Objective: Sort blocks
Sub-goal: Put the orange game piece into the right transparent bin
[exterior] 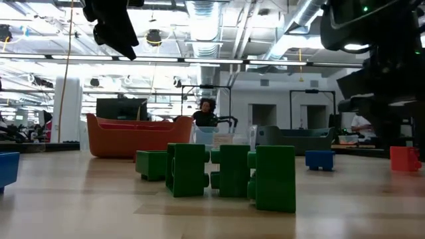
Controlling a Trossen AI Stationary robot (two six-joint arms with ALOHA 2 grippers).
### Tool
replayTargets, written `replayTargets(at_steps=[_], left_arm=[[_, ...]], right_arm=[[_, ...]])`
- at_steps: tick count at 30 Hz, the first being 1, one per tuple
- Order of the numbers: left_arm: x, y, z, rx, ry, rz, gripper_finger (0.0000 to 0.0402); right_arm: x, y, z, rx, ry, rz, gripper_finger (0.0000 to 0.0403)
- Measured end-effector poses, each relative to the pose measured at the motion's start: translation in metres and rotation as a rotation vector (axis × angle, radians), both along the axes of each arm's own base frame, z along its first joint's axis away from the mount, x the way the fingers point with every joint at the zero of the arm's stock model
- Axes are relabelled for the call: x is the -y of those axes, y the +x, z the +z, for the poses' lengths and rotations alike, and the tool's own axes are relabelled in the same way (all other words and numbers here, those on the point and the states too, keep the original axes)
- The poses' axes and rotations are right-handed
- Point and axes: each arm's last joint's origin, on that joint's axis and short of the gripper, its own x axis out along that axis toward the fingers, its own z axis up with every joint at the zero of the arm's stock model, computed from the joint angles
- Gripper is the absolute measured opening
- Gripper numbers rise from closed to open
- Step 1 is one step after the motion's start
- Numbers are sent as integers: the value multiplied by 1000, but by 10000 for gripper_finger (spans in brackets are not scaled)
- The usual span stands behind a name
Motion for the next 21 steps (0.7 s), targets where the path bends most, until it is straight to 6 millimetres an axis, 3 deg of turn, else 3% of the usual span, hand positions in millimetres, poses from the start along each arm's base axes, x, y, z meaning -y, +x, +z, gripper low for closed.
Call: replayTargets(at_steps=[7, 11, 14, 21], left_arm=[[0, 0, 0, 0, 1, 0, 239], [0, 0, 0, -2, -3, 5, 239], [0, 0, 0, 0, -11, 14, 239], [0, 0, 0, 2, -19, 24, 239]], right_arm=[[10, 8, 3, 33, 18, -6, 75], [27, 23, 17, 86, 26, -45, 41], [50, 40, 37, 171, 26, -62, 40], [128, 73, 97, 489, -59, -139, 46]])
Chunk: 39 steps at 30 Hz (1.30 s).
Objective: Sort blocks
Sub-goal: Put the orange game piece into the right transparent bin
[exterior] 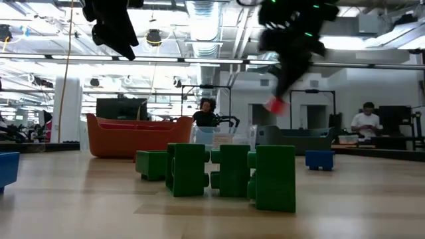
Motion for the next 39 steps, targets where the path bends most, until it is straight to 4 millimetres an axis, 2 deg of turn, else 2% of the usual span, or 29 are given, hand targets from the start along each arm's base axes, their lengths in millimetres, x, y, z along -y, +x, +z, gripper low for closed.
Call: replayTargets(at_steps=[4, 7, 14, 20, 26, 29, 32, 35, 37, 39], left_arm=[[0, 0, 0, 4, -10, 12, 239], [0, 0, 0, 11, -7, 16, 239], [-1, 1, 1, 17, -1, 26, 239], [-1, 1, 1, 13, -3, 30, 239], [-1, 0, 0, 5, -20, 39, 239], [-1, -1, -1, -3, -28, 35, 239], [-1, -1, -1, -10, -28, 25, 239], [-1, -1, -1, -14, -30, 10, 239], [-1, -1, -1, -14, -34, 7, 239], [-1, -1, -1, -15, -30, 1, 239]], right_arm=[[46, 11, 38, 242, -55, -156, 46], [79, 22, 50, 308, -38, -258, 46], [135, 75, 26, 195, 67, -403, 46], [168, 102, -18, -69, 126, -513, 46], [178, 108, -47, -250, 147, -528, 61], [179, 108, -49, -269, 147, -520, 92], [178, 106, -42, -256, 144, -519, 138], [173, 99, -24, -251, 140, -512, 184], [162, 91, 2, -230, 125, -484, 207], [143, 82, 34, -190, 105, -438, 223]])
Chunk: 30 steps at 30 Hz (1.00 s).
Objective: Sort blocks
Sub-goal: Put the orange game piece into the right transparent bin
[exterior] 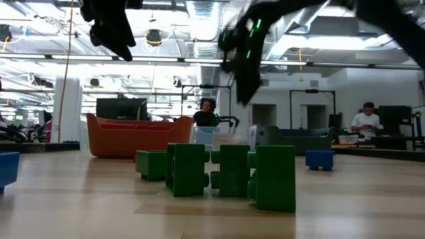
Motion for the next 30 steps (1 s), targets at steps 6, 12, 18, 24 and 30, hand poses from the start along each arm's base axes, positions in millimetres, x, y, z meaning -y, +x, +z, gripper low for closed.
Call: replayTargets(at_steps=[6, 12, 18, 24, 30], left_arm=[[0, 0, 0, -12, 46, -55, 239], [0, 0, 0, -23, 96, -105, 239], [0, 0, 0, -32, 112, -150, 239], [0, 0, 0, -38, 126, -179, 239], [1, 0, 0, -39, 110, -191, 239]], right_arm=[[-119, -29, 72, 224, -30, 209, 230], [-225, -66, 48, 310, 75, 135, 224], [-301, -109, 3, 240, 199, 44, 224], [-357, -140, -47, 63, 198, 95, 224], [-387, -147, -83, -56, 139, 142, 224]])
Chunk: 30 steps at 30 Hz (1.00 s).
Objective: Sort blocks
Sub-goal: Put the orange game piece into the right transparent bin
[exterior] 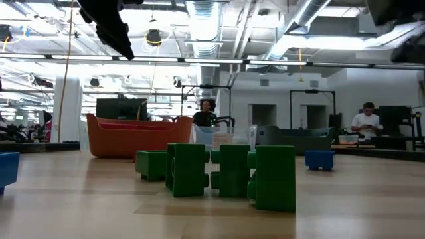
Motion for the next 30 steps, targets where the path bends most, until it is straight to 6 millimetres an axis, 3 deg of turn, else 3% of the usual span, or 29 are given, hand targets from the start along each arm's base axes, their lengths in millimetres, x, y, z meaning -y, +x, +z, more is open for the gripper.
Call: replayTargets(at_steps=[6, 19, 30], left_arm=[[0, -1, -1, -7, -15, 10, 239], [0, -9, -7, -111, -53, 26, 239], [0, -11, -8, -143, -71, 22, 239]], right_arm=[[-12, 3, -21, -47, -18, 55, 223], [-20, 13, -58, -118, -82, 163, 223], [-15, 23, -62, -114, -41, 157, 182]])
